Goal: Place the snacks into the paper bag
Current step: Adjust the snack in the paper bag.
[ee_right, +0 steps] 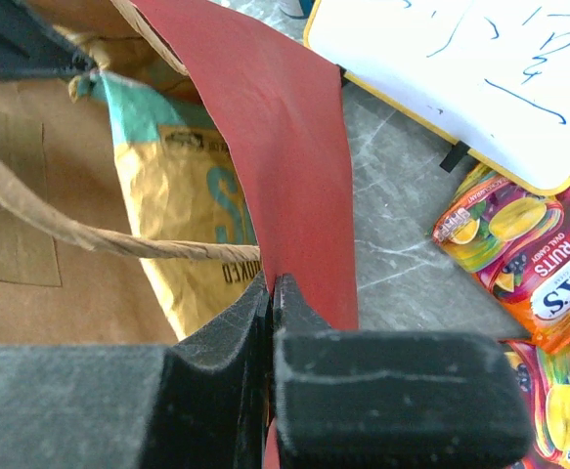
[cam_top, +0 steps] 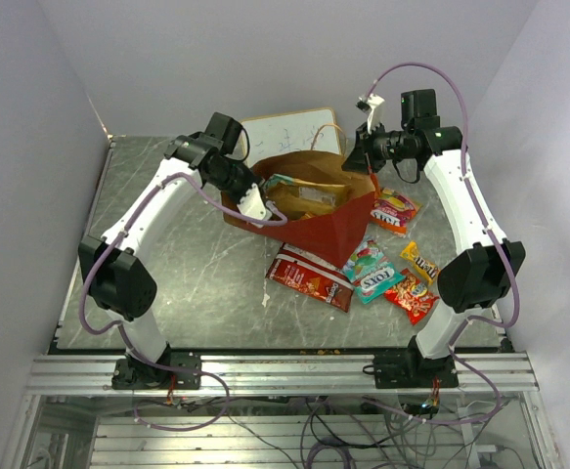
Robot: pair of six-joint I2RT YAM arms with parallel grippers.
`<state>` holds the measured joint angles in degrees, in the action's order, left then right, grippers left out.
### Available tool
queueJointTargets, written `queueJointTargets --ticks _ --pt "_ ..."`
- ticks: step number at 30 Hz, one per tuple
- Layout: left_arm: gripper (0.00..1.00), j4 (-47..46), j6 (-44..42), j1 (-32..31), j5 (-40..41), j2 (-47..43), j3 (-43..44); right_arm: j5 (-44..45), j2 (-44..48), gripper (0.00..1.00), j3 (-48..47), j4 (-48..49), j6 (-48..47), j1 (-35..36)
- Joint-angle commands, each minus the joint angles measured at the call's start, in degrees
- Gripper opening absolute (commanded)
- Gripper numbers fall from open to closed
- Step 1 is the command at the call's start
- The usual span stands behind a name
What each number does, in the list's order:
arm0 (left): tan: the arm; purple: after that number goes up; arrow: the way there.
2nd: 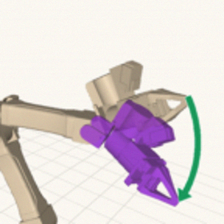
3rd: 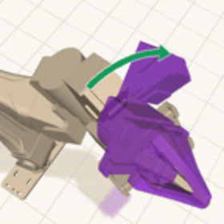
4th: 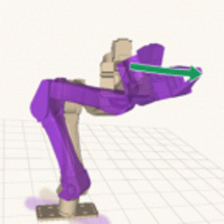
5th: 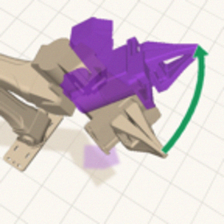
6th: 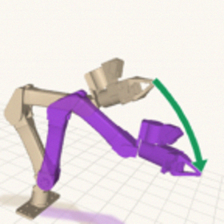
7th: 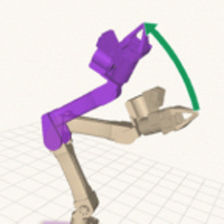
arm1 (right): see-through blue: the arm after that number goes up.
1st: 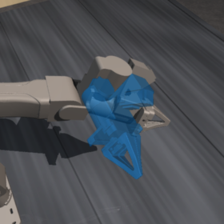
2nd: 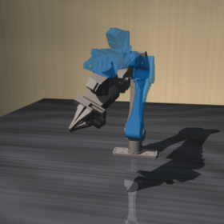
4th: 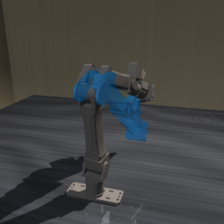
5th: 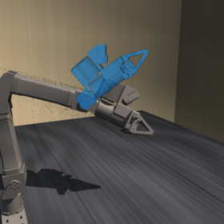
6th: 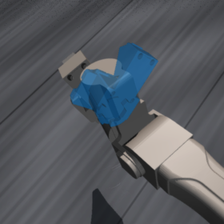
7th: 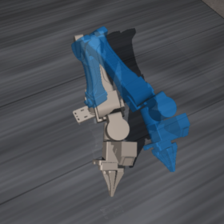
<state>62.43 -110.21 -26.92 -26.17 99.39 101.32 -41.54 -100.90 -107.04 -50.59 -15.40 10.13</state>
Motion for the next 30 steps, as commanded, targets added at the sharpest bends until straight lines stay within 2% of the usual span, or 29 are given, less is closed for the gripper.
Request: queueJointTargets --ticks 1,4,10,14,18,24,27,30 --pt "0.07 4.42 -5.57 -3.85 -2.78 -1.05 0.94 -0.76 -1.52 0.0 -1.81 -0.64 0.81 0.48" --pt "0.1 4.76 -4.88 -4.53 -2.28 -0.48 2.0 -0.25 -1.54 0.0 -1.17 -0.7 0.63 0.44" --pt "0.2 0.97 -1.7 -3.64 4.74 -0.84 -1.49 0.72 -0.9 0.0 -0.27 -0.57 -0.29 0.44" --pt "0.31 -0.47 3.0 -1.49 2.54 -1.43 -1.56 0.19 -0.9 0.0 -0.03 -0.66 -0.57 0.46" --pt "0.47 -5.51 15.47 -0.57 -2.8 -3.19 -0.27 -0.01 -0.33 0.0 1.31 -0.39 -1.3 0.42" --pt "0.67 -9.11 28.16 -0.42 -9.0 -6.73 -0.85 -0.5 0.7 0.0 1.51 0.26 -1.21 1.26" --pt "0.75 -18.43 42.38 -0.42 -7.2 -10.16 -3.48 0.02 1.41 0.0 1.69 1.56 -0.22 1.34" --pt "0.77 -26.7 59.6 -0.42 -0.7 -12.61 -4.21 1.38 2.83 0.0 3.22 4.94 2.27 1.37"
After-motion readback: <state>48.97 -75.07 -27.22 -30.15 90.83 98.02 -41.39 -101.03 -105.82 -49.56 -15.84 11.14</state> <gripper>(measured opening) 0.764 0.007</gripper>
